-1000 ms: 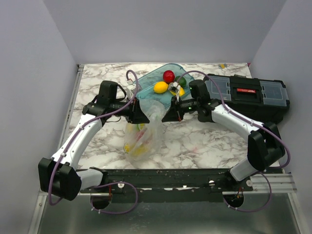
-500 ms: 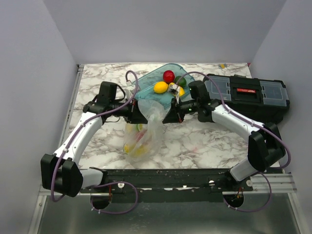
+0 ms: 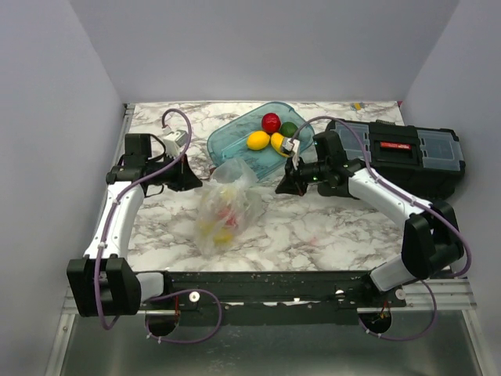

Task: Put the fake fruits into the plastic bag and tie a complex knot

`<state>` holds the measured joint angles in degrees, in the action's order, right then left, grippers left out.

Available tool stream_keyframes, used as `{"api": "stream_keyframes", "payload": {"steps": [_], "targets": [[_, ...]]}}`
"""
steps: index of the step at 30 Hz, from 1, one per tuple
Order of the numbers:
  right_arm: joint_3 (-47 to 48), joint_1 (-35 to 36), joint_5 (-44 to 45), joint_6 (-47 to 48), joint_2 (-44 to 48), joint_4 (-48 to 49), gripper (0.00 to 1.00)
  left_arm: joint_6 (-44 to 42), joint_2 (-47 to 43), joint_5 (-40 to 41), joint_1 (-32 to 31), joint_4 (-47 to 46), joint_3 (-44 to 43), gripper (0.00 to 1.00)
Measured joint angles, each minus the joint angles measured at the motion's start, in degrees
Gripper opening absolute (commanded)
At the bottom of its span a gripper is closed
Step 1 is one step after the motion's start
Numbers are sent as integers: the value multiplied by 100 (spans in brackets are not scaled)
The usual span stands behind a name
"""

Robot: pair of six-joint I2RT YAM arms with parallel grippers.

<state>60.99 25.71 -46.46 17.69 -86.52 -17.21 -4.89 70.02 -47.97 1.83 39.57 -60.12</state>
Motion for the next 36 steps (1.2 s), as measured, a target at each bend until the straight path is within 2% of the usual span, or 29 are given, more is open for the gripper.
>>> {"api": "stream_keyframes", "payload": {"steps": [8, 11, 13, 16, 20, 24, 26, 30, 36], "targets": [[-136, -35, 149, 544, -313, -260, 3, -420, 363, 208, 4, 31, 319, 0], [55, -26, 11, 660, -417, -570, 40, -507, 365, 192, -85, 44, 382, 0], [232, -11, -17, 713, -511, -732, 61, -562, 365, 186, -125, 33, 380, 0], [400, 44, -28, 791, -619, -804, 76, -601, 365, 184, -184, 33, 378, 0], [472, 179, 13, 881, -739, -841, 84, -619, 374, 160, -319, 35, 356, 0], [472, 446, 122, 927, -861, -804, 84, -627, 391, 131, -352, 33, 354, 0], [474, 573, 195, 938, -951, -758, 78, -629, 404, 127, -352, 33, 354, 1], [487, 723, 262, 984, -1215, -708, 55, -756, 411, 127, -352, 50, 354, 17], [417, 719, 337, 975, -1346, -511, 43, -988, 472, 101, -450, 157, 350, 34]]}}
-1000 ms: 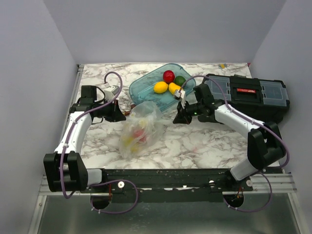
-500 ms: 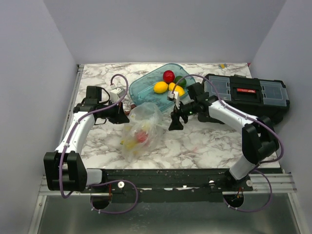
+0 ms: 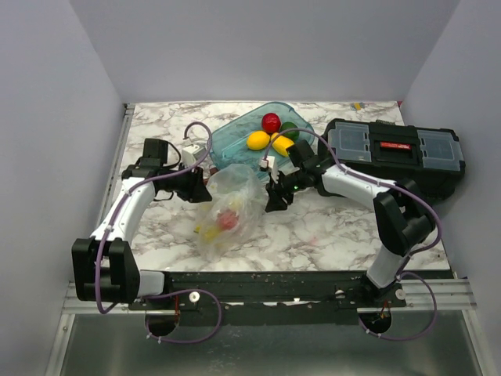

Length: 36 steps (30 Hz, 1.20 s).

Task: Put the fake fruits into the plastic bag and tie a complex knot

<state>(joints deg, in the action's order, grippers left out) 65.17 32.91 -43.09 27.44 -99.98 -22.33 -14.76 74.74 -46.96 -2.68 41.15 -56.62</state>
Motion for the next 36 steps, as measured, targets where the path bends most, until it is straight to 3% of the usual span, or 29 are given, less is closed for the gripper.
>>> {"api": "stream_keyframes", "payload": {"steps": [4, 7, 11, 13, 27, 36], "targets": [[-61, 0, -7, -105, 0, 212, 37, -13, 223, -9, -240, -17, 0, 42], [-92, 0, -7, -155, 0, 302, 31, -7, 365, -7, -420, -87, 0, 41], [-107, 0, -7, -221, 0, 352, 11, 0, 485, -4, -608, -127, -15, 3], [-107, 0, -2, -247, 2, 358, 1, 7, 529, 0, -640, -127, -22, 0], [-46, -232, 466, -149, 800, -170, 1, 129, -529, 271, 57, 125, -146, 0], [-389, -905, 588, 651, 844, -125, 1, 238, -317, 323, 1213, 170, -22, 0]]}}
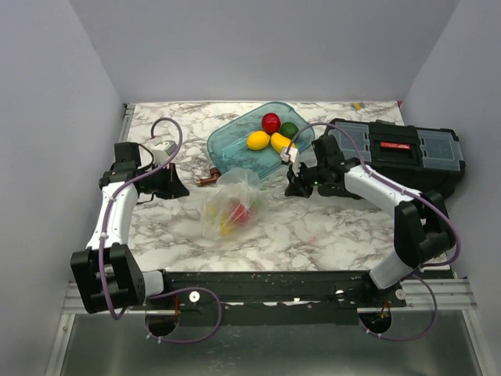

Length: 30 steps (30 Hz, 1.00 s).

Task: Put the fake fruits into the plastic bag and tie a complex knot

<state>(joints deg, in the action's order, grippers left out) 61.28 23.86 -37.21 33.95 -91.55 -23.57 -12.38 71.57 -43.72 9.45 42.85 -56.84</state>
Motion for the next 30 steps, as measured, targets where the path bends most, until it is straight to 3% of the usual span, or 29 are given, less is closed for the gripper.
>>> {"api": "stream_keyframes", "payload": {"steps": [8, 13, 17, 18, 19, 21, 22, 24, 30], "targets": [[-398, -186, -186, 402, -275, 133, 1, -24, 509, 0, 219, -142, 595, 0], [-203, -118, -199, 376, -284, -192, 1, -63, 426, 317, -90, -424, 732, 0], [-81, -17, -140, 369, -273, -566, 22, -201, 44, 636, -396, -610, 769, 2], [-55, -7, -136, 363, -273, -640, 33, -251, -57, 654, -420, -636, 769, 9], [-33, -2, -114, 376, -267, -678, 46, -306, -168, 662, -431, -654, 769, 23], [35, -4, -33, 411, -249, -793, 76, -481, -380, 691, -426, -658, 767, 63], [63, -7, 11, 402, -225, -828, 85, -496, -446, 691, -426, -654, 767, 79], [118, -9, 72, 409, -149, -887, 100, -758, -619, 662, -417, -542, 697, 98], [212, -20, 216, 238, 437, -638, 100, -1279, -1351, 627, -417, -531, 402, 98]]}}
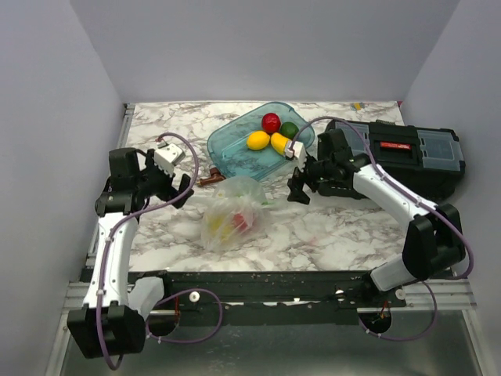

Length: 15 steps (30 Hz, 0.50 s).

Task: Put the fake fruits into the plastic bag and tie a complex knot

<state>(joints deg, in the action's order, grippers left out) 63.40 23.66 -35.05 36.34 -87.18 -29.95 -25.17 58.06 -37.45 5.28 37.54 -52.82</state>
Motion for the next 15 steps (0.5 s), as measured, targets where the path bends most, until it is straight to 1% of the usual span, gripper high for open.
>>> {"api": "stream_keyframes", "payload": {"steps": [2, 4, 6, 8, 11, 13, 15], "targets": [[74, 0, 57, -66, 118, 81, 100, -76, -310, 35, 0, -138, 0, 99], [350, 0, 57, 35, 63, -52, 100, -205, -527, 35, 0, -280, 0, 99], [706, 0, 7, 260, -72, -269, 100, -411, -616, -26, 0, -341, 0, 99], [883, 0, -85, 564, -144, -413, 100, -787, -562, -140, -4, -205, -59, 98], [743, -2, -258, 1071, -114, -522, 100, -1569, -269, -365, -4, 278, -345, 98], [494, 31, -321, 1405, -72, -529, 100, -1996, -90, -498, -7, 496, -483, 94], [267, 116, -323, 1731, -61, -570, 98, -2472, 94, -597, -63, 706, -511, 87]]}}
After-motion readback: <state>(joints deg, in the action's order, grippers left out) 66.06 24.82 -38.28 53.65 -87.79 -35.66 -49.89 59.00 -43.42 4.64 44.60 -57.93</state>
